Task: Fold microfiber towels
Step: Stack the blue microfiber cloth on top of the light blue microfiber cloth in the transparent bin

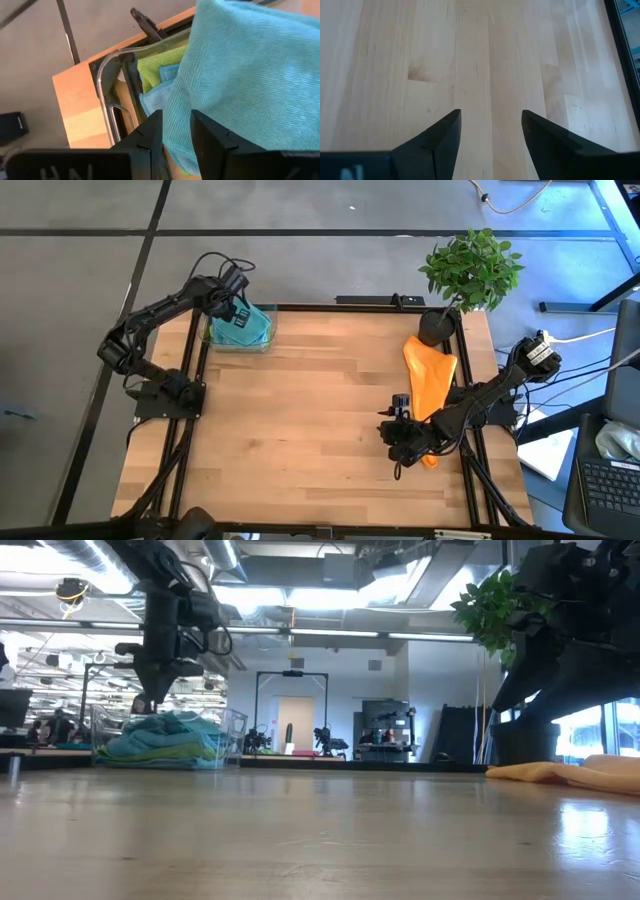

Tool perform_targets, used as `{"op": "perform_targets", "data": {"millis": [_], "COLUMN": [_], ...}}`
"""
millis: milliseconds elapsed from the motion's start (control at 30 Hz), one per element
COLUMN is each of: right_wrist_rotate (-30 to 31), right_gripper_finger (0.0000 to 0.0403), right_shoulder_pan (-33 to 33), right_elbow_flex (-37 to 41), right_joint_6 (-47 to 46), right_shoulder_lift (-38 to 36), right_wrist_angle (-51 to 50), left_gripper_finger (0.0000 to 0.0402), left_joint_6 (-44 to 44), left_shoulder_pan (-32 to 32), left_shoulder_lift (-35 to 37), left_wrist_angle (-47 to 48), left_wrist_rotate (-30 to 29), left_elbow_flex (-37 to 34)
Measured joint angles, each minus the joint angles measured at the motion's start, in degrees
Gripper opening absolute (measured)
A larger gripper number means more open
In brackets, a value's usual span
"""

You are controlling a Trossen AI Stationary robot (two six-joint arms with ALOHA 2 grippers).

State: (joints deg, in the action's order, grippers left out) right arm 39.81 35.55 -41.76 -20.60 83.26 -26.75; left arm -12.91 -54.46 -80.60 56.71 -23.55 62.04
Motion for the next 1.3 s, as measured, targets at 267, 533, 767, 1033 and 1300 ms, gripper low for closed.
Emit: {"op": "perform_targets", "data": {"millis": [267,533,767,1033,1300], "right_wrist_rotate": [0.0,-1.6,-2.4,-2.5,-3.6], "right_gripper_finger": [0.0211,0.0211,0.0211,0.0211,0.0211], "right_shoulder_pan": [0.0,0.0,0.0,0.0,0.0], "right_elbow_flex": [0.0,0.0,0.0,0.0,0.0], "right_joint_6": [1.4,2.9,2.8,2.6,1.2], "right_shoulder_lift": [0.0,0.0,0.0,0.0,0.0], "right_wrist_angle": [1.8,5.4,5.2,5.2,4.7], "left_gripper_finger": [0.0092,0.0086,0.0084,0.0083,0.0083], "left_joint_6": [13.0,24.0,25.3,16.6,11.4], "left_shoulder_pan": [6.2,13.6,10.3,5.7,3.8], "left_shoulder_lift": [4.8,2.3,-2.4,-5.4,-9.0], "left_wrist_angle": [-4.3,-17.4,-20.9,-27.6,-27.7], "left_wrist_rotate": [6.7,7.7,1.3,1.8,0.2], "left_elbow_flex": [0.0,-5.4,-9.6,-9.7,-9.6]}}
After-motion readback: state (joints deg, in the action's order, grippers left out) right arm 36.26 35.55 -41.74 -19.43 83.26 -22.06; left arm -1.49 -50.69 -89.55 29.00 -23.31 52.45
